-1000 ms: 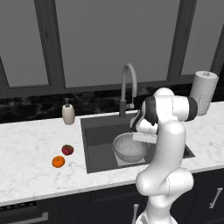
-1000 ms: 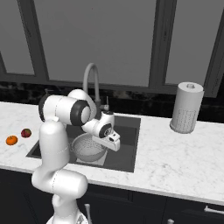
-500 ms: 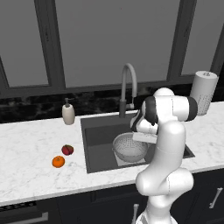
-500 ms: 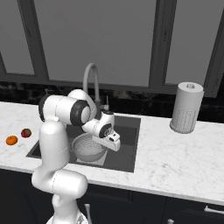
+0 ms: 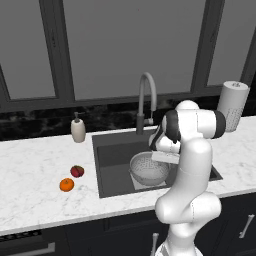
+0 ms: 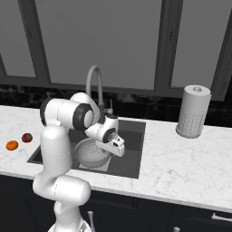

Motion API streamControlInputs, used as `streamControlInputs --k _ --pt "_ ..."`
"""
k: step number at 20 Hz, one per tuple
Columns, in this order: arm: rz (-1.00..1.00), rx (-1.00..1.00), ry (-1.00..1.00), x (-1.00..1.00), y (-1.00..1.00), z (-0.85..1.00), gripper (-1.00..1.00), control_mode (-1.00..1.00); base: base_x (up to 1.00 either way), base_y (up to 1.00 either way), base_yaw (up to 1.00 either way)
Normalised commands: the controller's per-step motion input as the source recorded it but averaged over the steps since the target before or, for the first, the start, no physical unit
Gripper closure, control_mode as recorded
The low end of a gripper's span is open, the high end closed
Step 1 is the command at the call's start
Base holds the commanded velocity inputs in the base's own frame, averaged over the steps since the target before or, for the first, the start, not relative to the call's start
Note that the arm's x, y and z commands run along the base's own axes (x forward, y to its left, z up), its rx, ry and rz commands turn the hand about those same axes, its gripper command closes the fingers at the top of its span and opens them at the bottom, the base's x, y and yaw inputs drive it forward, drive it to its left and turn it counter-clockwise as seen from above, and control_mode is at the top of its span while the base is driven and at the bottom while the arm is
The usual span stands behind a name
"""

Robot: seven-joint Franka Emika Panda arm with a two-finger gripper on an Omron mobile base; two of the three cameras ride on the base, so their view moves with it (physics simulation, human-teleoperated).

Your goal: Put the colander in the sink, put the mango, orange in the colander, and turn on the sink faucet and pour water over the colander.

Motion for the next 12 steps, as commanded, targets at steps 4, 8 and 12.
streamControlInputs --k 4,8,12 --pt "0.0 0.0 0.0 0.0 0.0 0.0 -1.0 -1.0 0.0 0.0 0.0" --pt "0.0 0.0 0.0 0.0 -0.05 0.1 -1.0 -1.0 0.0 0.0 0.0" --pt "0.03 0.0 -0.13 -0.36 -0.29 0.31 -1.0 -1.0 0.0 0.0 0.0"
